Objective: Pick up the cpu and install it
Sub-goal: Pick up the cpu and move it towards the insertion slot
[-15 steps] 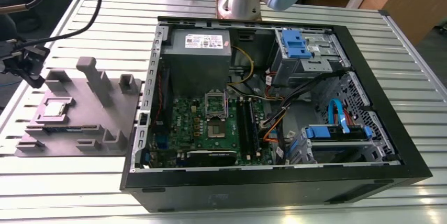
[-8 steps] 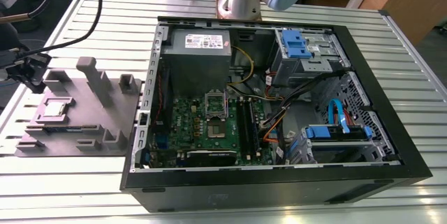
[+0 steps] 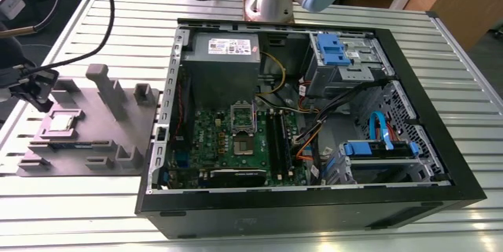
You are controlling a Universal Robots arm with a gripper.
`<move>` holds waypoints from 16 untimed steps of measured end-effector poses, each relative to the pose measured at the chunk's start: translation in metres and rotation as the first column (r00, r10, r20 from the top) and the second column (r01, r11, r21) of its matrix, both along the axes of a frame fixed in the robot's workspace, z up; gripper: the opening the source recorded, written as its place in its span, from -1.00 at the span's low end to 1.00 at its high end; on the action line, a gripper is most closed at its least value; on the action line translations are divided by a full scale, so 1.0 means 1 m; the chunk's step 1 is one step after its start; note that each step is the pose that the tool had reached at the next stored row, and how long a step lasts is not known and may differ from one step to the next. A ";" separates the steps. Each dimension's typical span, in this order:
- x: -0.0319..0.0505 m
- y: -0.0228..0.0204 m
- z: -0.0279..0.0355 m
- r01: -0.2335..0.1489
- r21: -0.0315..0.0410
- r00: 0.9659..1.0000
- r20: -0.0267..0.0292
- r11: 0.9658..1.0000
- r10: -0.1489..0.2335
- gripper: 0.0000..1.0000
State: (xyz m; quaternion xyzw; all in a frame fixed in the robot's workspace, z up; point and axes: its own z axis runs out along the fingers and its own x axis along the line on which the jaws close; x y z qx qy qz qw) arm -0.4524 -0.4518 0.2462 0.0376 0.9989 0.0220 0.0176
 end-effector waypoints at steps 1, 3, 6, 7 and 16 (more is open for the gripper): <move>-0.0001 -0.0007 -0.0017 0.000 0.000 1.000 0.000 1.000 0.000 -0.78; -0.0002 -0.0018 -0.0054 0.000 0.000 1.000 0.000 1.000 0.000 -0.78; -0.0003 -0.0026 -0.0108 0.000 0.000 1.000 0.000 1.000 0.000 -0.78; -0.0002 -0.0027 -0.0126 0.000 0.000 1.000 0.000 1.000 0.000 -0.78; -0.0002 -0.0029 -0.0291 -0.001 0.000 1.000 0.000 1.000 0.001 -0.78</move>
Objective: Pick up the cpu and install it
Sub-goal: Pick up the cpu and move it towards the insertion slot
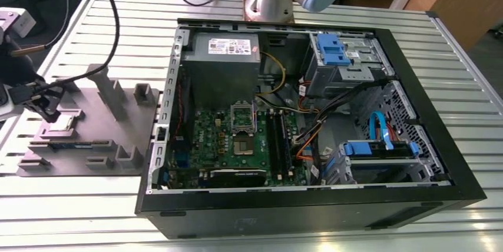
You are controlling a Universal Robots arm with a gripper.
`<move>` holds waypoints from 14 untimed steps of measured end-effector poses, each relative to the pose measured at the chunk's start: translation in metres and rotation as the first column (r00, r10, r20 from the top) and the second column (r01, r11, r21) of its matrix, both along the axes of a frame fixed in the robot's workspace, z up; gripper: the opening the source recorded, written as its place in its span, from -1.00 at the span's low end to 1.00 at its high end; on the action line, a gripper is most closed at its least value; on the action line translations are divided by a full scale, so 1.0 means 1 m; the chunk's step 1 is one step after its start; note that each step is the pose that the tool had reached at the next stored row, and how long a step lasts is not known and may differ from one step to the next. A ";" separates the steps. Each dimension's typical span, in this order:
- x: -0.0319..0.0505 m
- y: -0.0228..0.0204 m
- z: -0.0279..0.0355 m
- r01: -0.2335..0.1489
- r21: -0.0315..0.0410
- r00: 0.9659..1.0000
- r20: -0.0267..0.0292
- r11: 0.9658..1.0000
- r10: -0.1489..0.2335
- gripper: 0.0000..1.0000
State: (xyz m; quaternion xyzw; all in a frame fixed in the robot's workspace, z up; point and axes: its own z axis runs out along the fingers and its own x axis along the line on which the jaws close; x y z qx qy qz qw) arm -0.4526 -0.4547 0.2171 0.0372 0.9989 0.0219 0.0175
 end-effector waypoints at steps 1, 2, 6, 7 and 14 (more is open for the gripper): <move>0.0000 0.0000 -0.0018 0.000 0.000 1.000 0.000 1.000 0.000 -0.78; 0.0000 0.0000 -0.0036 -0.002 0.000 1.000 0.000 1.000 0.002 -0.78; 0.0000 0.0000 -0.0074 -0.022 0.000 1.000 0.000 1.000 0.022 -0.78; -0.0001 0.0000 -0.0074 -0.024 0.000 1.000 0.000 1.000 0.024 -0.78; 0.0000 0.0022 -0.0103 -0.024 0.000 1.000 0.000 1.000 0.024 -0.78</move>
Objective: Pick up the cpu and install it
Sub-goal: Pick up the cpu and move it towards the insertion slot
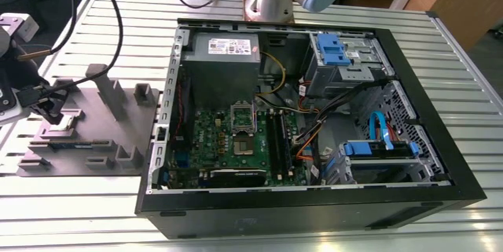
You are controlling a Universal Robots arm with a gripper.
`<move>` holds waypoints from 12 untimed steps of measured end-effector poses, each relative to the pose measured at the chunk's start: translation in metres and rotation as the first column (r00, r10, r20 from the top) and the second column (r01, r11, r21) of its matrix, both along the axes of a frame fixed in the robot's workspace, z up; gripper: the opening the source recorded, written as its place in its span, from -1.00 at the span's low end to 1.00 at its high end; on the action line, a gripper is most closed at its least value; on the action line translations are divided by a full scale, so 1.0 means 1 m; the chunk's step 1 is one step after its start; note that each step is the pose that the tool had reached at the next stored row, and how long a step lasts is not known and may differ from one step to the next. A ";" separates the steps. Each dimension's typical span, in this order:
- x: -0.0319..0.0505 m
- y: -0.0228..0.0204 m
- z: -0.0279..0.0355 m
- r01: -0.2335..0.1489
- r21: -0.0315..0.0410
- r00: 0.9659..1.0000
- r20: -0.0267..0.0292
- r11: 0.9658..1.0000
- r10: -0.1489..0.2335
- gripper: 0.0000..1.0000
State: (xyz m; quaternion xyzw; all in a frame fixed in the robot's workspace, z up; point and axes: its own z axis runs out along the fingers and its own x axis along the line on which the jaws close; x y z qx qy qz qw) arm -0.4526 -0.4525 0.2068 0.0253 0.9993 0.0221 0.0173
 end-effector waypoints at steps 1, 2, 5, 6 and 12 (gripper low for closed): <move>0.0000 0.0003 -0.0006 0.000 0.000 1.000 0.000 1.000 0.000 -0.78; 0.0001 0.0003 -0.0014 0.000 0.000 1.000 0.000 1.000 0.000 -0.78; 0.0000 0.0004 -0.0041 0.000 0.000 1.000 0.000 1.000 0.000 -0.78; 0.0000 0.0004 -0.0041 0.000 0.000 1.000 0.000 1.000 0.000 -0.78; -0.0001 0.0030 -0.0042 0.000 0.000 1.000 0.000 1.000 0.000 -0.78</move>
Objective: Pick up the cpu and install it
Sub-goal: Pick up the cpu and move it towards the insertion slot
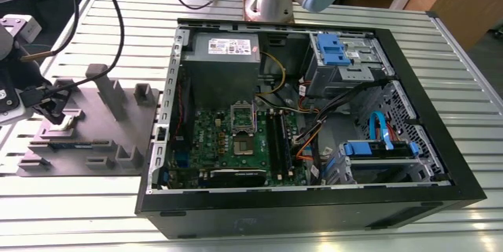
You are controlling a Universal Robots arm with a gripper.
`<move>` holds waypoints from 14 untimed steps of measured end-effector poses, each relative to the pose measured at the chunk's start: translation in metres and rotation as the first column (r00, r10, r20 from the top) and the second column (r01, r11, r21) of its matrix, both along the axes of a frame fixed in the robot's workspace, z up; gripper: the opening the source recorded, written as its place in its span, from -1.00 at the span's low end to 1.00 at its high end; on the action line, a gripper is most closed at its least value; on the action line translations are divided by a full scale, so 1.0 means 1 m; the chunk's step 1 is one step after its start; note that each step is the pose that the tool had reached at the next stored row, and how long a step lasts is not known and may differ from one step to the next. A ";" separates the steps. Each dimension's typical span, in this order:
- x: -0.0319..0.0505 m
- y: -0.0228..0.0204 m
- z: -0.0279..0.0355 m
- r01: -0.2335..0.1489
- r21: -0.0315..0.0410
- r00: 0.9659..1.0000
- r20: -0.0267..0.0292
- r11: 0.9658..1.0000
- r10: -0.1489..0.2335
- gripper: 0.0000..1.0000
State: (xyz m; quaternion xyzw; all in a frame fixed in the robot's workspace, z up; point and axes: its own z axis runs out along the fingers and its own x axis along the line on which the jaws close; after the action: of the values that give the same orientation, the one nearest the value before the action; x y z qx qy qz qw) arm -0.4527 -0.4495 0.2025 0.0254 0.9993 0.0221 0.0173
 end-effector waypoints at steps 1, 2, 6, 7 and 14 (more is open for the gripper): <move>0.0001 0.0007 -0.0001 0.000 0.000 1.000 0.000 1.000 0.000 -0.78; 0.0001 0.0010 -0.0004 0.000 0.000 1.000 0.000 1.000 0.000 -0.78; 0.0000 0.0013 -0.0022 -0.007 0.000 1.000 0.000 1.000 0.007 -0.78; 0.0000 0.0013 -0.0024 -0.009 0.000 1.000 0.000 1.000 0.009 -0.78; -0.0001 0.0014 -0.0029 -0.012 0.000 1.000 0.000 1.000 0.012 -0.78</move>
State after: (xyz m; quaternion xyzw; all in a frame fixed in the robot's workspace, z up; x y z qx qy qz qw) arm -0.4528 -0.4481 0.1996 0.0192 0.9994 0.0222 0.0173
